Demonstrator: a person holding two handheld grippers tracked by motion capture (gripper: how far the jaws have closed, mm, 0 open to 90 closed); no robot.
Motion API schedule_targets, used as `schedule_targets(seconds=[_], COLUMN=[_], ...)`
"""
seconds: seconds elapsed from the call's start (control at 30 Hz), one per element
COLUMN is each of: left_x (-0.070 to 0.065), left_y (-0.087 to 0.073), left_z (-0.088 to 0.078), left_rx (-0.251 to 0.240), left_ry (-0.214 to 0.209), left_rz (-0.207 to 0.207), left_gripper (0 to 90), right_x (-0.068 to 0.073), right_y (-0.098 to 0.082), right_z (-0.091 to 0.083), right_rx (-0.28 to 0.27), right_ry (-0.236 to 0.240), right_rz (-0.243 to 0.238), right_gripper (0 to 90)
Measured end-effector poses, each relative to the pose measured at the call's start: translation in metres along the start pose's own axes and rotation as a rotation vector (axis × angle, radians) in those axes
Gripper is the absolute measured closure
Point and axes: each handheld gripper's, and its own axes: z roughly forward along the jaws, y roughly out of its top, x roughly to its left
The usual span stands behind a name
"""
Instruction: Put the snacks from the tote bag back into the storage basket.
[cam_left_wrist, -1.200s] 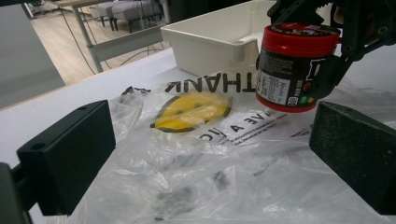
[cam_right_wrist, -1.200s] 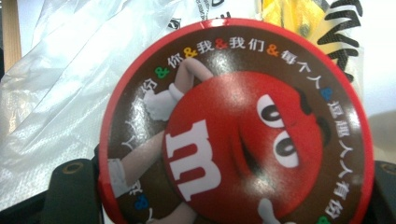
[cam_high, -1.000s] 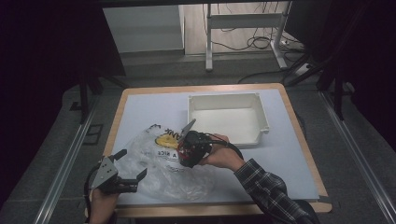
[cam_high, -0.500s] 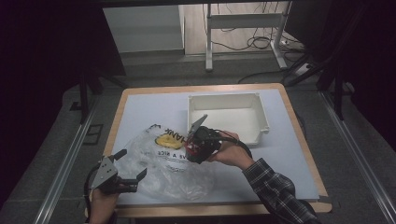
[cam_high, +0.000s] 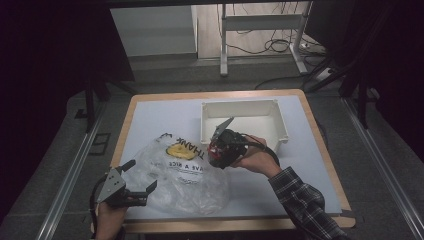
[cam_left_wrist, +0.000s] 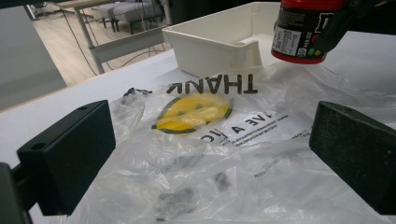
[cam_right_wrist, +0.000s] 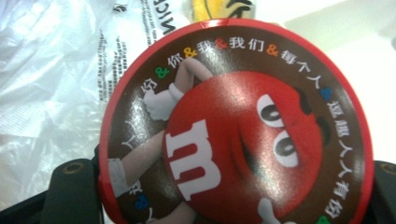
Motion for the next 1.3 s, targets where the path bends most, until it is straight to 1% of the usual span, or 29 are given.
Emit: schedule_targets(seconds=[0.13, 0.27, 0.47, 0.83, 1.03, 1.3], left_x=[0.000, 0.000, 0.000, 0.000, 0.000, 0.000], left_y=[0.000, 0.000, 0.000, 0.001, 0.001, 0.001], left_z=[0.000, 0.000, 0.000, -0.001, -0.001, -0.001], left_rx=[0.000, 0.000, -0.002, -0.006, -0.006, -0.007], left_ry=[0.000, -0.001, -0.002, 0.002, 0.002, 0.002], left_rz=[0.001, 0.001, 0.002, 0.002, 0.003, 0.004], left_gripper=[0.3, 0.3, 0.4, 0.4, 0.4, 0.4], right_x=[-0.006, -0.015, -0.025, -0.044, -0.055, -0.063], right_y=[-0.002, -0.005, -0.008, -0.004, 0.002, 0.008], right_z=[-0.004, -0.007, -0.008, -0.008, -0.004, 0.008], right_rx=[0.002, 0.002, 0.008, -0.007, -0.008, -0.004], right_ry=[-0.014, -0.034, -0.056, -0.086, -0.094, -0.098], right_rz=[0.005, 0.022, 0.041, 0.080, 0.089, 0.090], right_gripper=[25.6, 25.6, 25.6, 25.7, 25.6, 25.6])
